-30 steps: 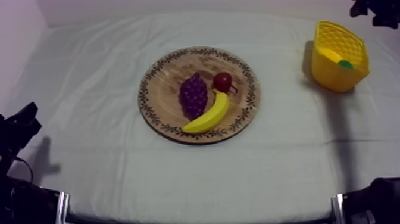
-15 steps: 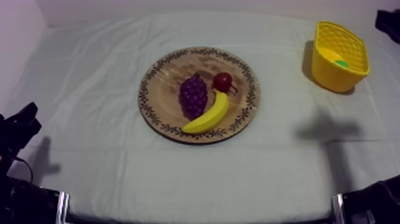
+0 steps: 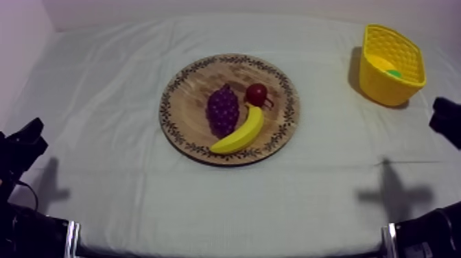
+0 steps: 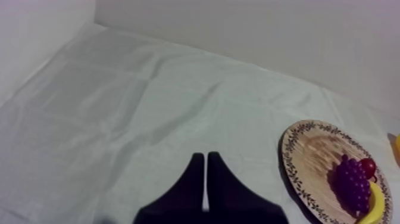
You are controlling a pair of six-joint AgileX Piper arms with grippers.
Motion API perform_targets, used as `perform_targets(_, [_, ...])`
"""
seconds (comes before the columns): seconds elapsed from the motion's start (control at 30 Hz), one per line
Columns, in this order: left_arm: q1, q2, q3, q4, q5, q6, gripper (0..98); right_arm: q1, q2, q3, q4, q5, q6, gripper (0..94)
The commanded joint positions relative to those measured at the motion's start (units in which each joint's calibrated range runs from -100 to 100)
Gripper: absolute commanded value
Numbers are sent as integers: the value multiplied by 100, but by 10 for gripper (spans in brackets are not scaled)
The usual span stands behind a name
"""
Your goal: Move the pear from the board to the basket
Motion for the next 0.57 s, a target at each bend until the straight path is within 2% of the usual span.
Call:
perform_targets(0.0, [1,0,5,0,-1,0,1,46,-429,573,21,15,-2,3])
perform_targets(0.1, [1,0,5,0,-1,1,1,143,-803,946,-6,24,71,3])
perform_targets(0.23, [1,0,5,0,-1,0,1,294,-1045,1139,-186,134,195,3])
perform_targets(0.43, [1,0,5,0,-1,-2,1,466,-1113,1191,-590,192,499,3])
perform_targets(0.53, [1,0,5,0,-1,-3,1,517,-1124,1247,-703,10,697,3])
